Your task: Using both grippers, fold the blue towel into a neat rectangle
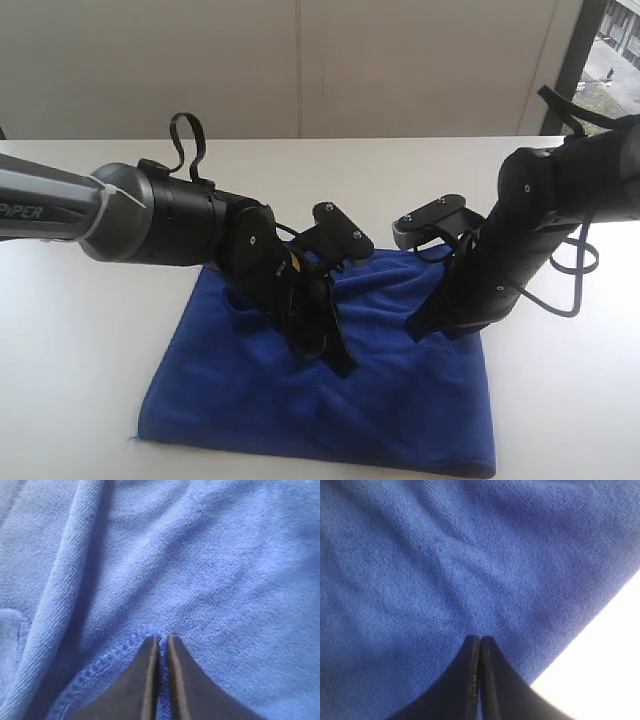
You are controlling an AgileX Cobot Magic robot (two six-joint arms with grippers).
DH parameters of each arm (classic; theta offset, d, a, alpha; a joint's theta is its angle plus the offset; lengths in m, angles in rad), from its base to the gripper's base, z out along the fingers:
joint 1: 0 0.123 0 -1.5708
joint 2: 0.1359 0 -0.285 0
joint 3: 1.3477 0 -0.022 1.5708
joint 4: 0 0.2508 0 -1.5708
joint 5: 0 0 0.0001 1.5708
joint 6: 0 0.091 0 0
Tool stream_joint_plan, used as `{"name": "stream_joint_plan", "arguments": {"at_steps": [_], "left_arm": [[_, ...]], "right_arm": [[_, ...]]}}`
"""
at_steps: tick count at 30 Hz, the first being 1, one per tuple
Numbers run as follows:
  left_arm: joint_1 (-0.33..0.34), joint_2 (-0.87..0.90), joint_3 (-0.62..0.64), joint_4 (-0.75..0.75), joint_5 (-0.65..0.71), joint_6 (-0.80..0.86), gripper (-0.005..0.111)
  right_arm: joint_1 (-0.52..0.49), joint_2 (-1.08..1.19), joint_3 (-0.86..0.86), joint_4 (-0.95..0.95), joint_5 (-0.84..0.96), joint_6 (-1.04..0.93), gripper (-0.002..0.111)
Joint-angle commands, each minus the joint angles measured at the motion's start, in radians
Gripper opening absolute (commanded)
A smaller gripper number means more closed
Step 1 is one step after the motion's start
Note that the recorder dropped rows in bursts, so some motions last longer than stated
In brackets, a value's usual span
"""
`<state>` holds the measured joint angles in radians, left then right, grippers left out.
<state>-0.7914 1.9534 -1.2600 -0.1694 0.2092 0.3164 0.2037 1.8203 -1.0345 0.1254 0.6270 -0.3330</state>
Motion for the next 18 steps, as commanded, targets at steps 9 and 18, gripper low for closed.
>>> {"name": "stream_joint_plan", "arguments": {"at_steps": [9,18], "left_arm": [[0.0,-0.057,0.002,0.07,0.25,-0.068,0.0],[0.0,-0.113,0.002,0.314,0.41,-0.304,0.0]], "right_arm": [[-0.005,0.008,-0.002,-0.001,0.001,-0.001,0.0],[-0.005,0.008,-0.002,0.001,0.002,-0.001,0.0]]}}
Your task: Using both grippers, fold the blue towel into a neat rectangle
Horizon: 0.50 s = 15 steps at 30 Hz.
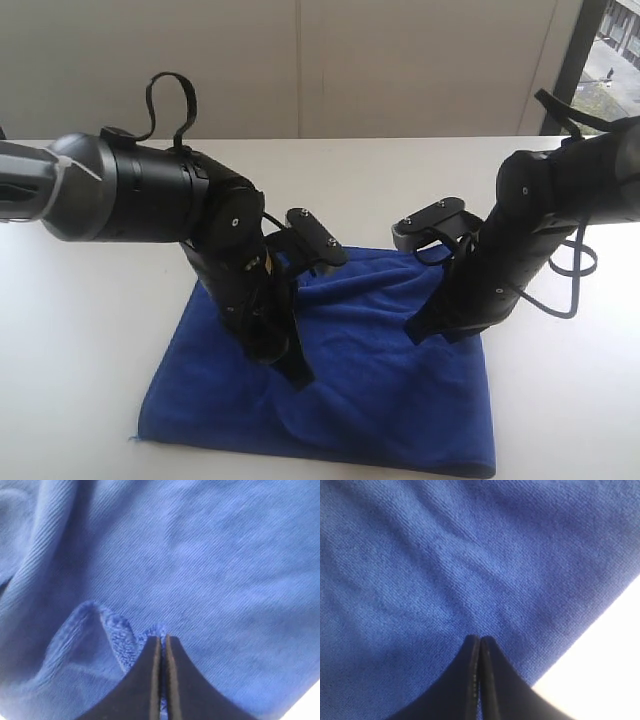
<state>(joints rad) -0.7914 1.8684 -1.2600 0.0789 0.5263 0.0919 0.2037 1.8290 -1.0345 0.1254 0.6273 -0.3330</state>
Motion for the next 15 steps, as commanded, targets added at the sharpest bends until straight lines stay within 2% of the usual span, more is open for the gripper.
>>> {"name": "stream_joint_plan", "arguments": {"at_steps": [1,7,15], "left_arm": [[0.0,-0.03,0.002,0.066,0.112,-0.085,0.0],[0.0,-0.03,0.012,0.082,0.182,-0.13,0.0],[0.0,-0.032,0.064,0.111,0.205,-0.187,0.0]], "right_arm": [[-0.005,-0.001,-0.002,0.001,0.002,-0.001,0.0],[-0.005,-0.001,-0.002,0.001,0.002,-0.001,0.0],[-0.005,-0.001,-0.002,0.001,0.0,-0.001,0.0]]}}
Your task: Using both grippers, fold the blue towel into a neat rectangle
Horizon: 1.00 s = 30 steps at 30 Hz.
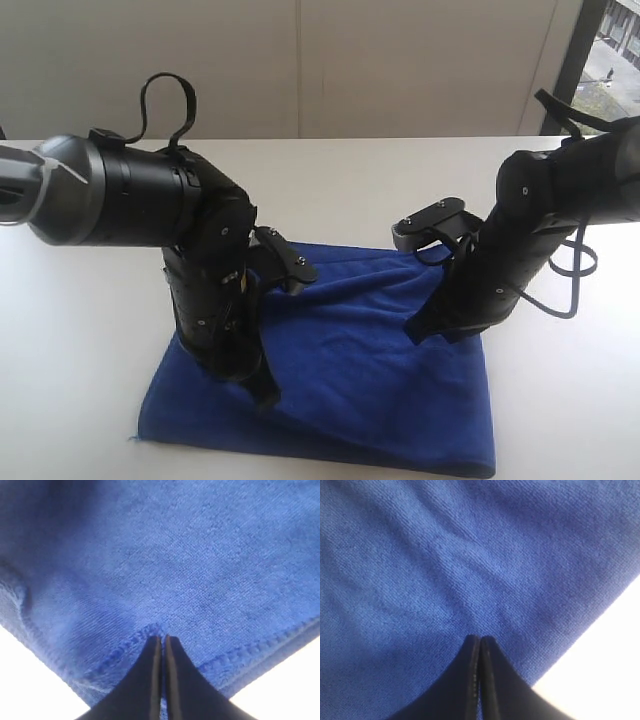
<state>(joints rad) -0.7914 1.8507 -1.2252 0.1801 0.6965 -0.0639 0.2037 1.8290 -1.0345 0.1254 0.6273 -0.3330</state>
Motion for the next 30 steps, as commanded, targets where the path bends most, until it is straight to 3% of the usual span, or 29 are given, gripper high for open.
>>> {"name": "stream_joint_plan", "arguments": {"at_steps": [1,24,27,30], "left_arm": [[0.0,-0.017,0.035,0.013,0.035,-0.038,0.0],[0.0,-0.096,0.205,0.064,0.002,-0.078,0.0],[0.0,-0.096,0.204,0.067,-0.007,-0.076,0.01],[0.0,-0.096,0.204,0.075,-0.014,-0.076,0.031]], "right_arm": [[-0.005,-0.001,-0.002,0.001,0.0,-0.001,0.0],[-0.005,-0.046,-0.006,0.011,-0.021,-0.001,0.0],[-0.005,-0.08,-0.006,0.024,-0.019,-0.001,0.0],[-0.005,-0.114,-0.006,0.031,-0.017,-0.001,0.0]]}}
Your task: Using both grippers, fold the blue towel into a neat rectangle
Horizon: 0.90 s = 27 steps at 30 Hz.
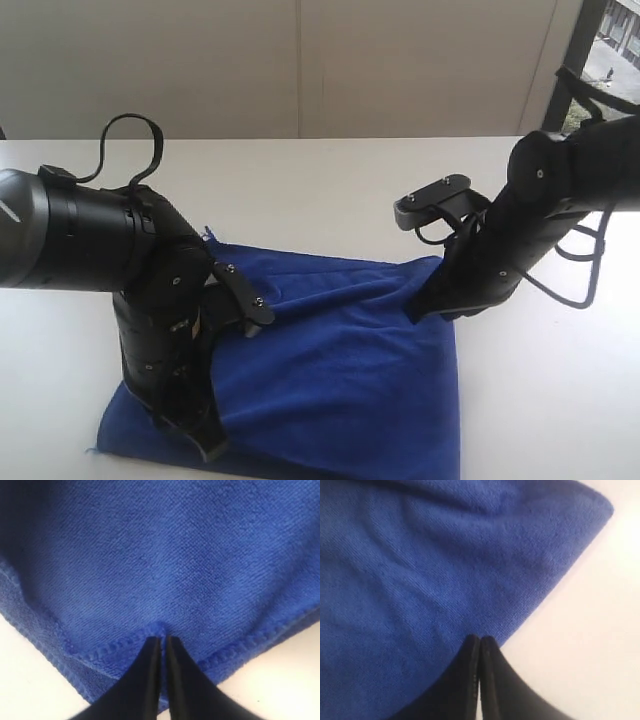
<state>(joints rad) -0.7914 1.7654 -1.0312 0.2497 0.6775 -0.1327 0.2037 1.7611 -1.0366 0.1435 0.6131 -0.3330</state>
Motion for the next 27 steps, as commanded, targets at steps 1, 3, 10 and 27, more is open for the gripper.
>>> {"name": "stream_joint_plan", "arguments": {"at_steps": [1,3,10,27], "left_arm": [[0.0,-0.01,0.01,0.011,0.005,-0.007,0.038],[0.0,-0.01,0.01,0.056,0.005,-0.061,0.051],[0.0,-0.01,0.01,0.248,0.161,-0.27,0.054],[0.0,-0.022,-0.029,0.238,0.155,-0.291,0.054]], "right_arm": [[-0.005,-0.056,-0.004,0.014,-0.001,-0.001,0.0],[-0.005,-0.074,-0.004,0.018,-0.001,-0.001,0.0],[-0.005,-0.105,-0.004,0.041,-0.009,-0.005,0.0],[-0.005,-0.105,-0.004,0.046,0.0,-0.005,0.0]]}}
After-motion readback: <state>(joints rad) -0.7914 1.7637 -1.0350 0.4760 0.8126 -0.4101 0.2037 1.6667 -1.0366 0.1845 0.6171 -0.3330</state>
